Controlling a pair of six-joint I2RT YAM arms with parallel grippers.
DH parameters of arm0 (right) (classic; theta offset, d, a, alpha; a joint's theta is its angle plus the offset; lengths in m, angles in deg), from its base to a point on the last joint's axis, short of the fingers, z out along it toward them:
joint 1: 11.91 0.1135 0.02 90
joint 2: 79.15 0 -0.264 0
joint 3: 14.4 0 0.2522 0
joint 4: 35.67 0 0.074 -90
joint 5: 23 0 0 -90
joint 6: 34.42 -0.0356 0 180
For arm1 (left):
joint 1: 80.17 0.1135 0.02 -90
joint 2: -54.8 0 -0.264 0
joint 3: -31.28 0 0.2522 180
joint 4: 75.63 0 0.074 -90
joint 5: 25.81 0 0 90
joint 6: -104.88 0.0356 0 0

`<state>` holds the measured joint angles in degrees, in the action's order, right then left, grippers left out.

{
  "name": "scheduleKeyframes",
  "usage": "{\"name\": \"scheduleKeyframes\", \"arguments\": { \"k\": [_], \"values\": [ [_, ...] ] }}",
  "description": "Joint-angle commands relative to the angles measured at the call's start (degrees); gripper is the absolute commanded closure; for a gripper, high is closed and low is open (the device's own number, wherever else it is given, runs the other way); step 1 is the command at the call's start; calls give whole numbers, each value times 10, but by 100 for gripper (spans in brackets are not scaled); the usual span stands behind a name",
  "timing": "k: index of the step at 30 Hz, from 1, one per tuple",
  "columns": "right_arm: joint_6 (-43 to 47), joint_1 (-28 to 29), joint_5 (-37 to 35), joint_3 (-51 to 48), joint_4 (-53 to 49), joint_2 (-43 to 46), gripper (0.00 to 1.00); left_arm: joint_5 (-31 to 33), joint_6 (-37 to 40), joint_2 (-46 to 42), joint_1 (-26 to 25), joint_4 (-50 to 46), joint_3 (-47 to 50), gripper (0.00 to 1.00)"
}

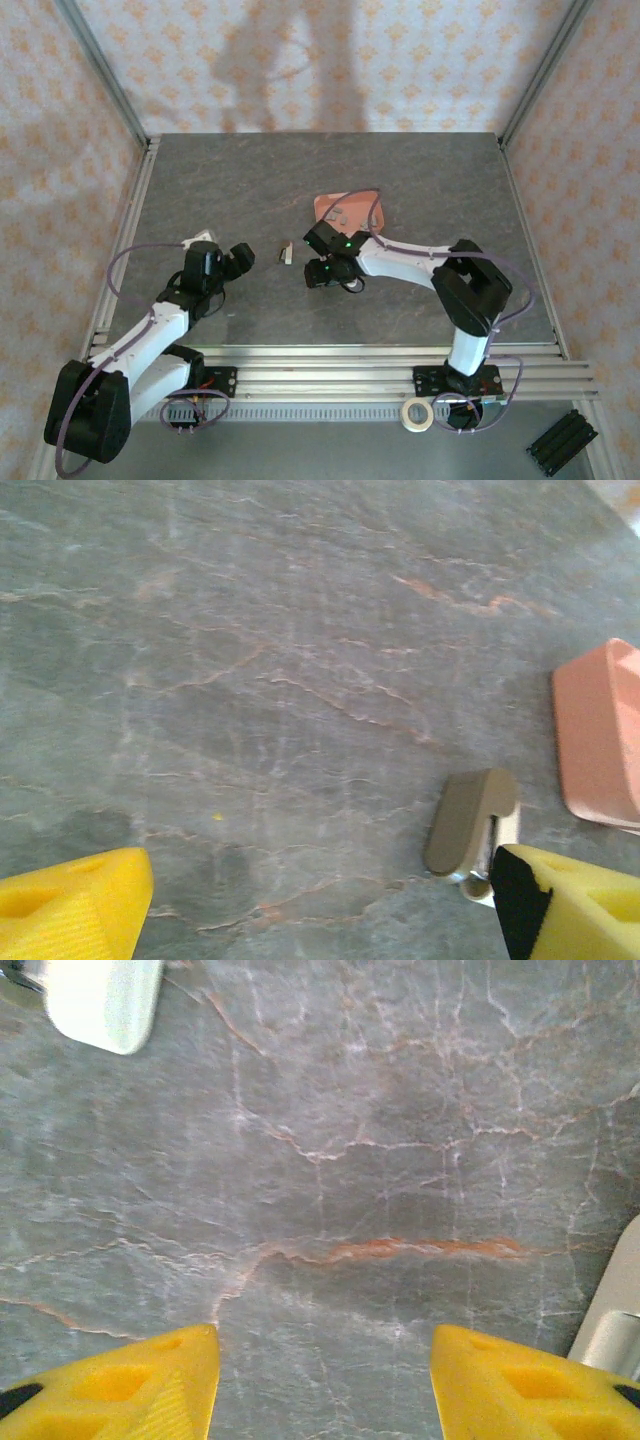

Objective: Load the staples into the stapler

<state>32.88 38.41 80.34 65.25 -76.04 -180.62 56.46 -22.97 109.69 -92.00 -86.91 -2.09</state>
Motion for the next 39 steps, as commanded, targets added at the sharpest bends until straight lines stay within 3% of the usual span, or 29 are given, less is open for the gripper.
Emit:
{"name": "scheduleKeyframes", "arguments": {
  "k": [1,13,26,39],
  "values": [
    [8,-1,-7,-11,36,27,43,-26,7,-7,4,45,12,12],
    [-22,-1,-18,98,-11,-37,43,25,-7,-42,5,-30,8,12],
    [-18,2,8,216,-18,-162,50,41,6,-57,5,-41,10,11],
    [-15,2,3,270,-29,-226,57,44,7,-50,5,-38,7,11]
  ]
}}
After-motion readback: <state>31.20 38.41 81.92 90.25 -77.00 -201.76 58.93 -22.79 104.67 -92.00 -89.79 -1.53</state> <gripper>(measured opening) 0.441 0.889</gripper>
